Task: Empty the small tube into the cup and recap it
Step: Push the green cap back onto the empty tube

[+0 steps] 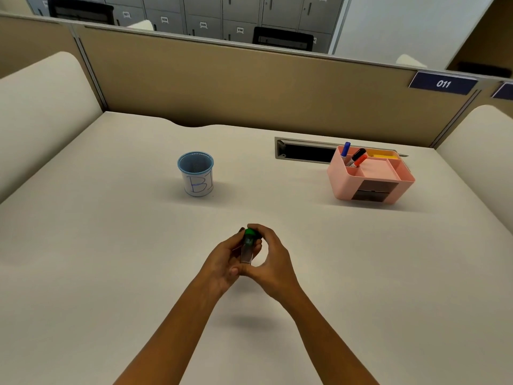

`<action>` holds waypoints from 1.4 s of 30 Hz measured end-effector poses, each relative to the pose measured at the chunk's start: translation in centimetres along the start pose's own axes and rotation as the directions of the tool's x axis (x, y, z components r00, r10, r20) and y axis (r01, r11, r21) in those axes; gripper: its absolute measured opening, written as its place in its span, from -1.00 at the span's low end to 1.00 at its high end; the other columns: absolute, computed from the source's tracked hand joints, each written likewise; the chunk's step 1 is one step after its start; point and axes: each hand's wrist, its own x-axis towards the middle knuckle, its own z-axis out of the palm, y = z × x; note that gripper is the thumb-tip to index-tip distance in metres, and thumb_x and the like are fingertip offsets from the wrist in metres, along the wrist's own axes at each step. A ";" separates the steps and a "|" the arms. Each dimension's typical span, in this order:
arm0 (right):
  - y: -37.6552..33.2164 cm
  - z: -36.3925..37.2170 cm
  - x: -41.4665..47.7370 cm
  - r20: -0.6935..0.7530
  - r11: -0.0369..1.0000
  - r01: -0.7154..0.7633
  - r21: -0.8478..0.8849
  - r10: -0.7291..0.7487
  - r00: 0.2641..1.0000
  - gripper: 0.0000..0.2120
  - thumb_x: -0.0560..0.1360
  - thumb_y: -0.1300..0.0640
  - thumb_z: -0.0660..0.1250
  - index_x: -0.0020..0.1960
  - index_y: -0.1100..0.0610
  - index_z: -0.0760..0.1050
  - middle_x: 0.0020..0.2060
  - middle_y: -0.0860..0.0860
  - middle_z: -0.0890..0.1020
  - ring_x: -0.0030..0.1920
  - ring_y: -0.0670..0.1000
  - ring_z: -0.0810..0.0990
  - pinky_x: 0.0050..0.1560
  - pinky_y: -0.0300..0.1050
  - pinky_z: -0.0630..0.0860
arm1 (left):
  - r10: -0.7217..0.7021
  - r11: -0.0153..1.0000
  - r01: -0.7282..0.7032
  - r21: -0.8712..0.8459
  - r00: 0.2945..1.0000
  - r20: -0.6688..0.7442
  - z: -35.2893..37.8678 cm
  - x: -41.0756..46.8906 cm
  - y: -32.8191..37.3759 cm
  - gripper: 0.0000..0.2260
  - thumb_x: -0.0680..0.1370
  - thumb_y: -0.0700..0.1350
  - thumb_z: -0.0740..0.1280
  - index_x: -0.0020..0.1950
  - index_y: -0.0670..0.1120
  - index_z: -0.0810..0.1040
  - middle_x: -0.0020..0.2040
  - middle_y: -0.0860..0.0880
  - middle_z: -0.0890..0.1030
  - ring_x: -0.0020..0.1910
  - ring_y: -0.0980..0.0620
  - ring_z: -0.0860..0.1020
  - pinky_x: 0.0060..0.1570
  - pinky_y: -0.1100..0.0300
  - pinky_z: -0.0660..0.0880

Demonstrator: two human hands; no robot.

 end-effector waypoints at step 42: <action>5.0 -8.5 3.0 -0.603 0.980 -0.165 0.114 0.200 0.772 -0.70 0.47 0.19 0.42 0.19 0.13 0.55 0.06 0.02 0.66 0.00 -0.08 0.60 -0.11 -0.53 0.43 | 0.556 0.109 -0.295 0.949 0.810 0.187 5.3 11.0 -4.9 -0.56 0.62 0.02 0.09 0.47 -0.09 0.21 0.52 -0.09 0.21 0.50 -0.04 0.15 0.49 0.05 -0.01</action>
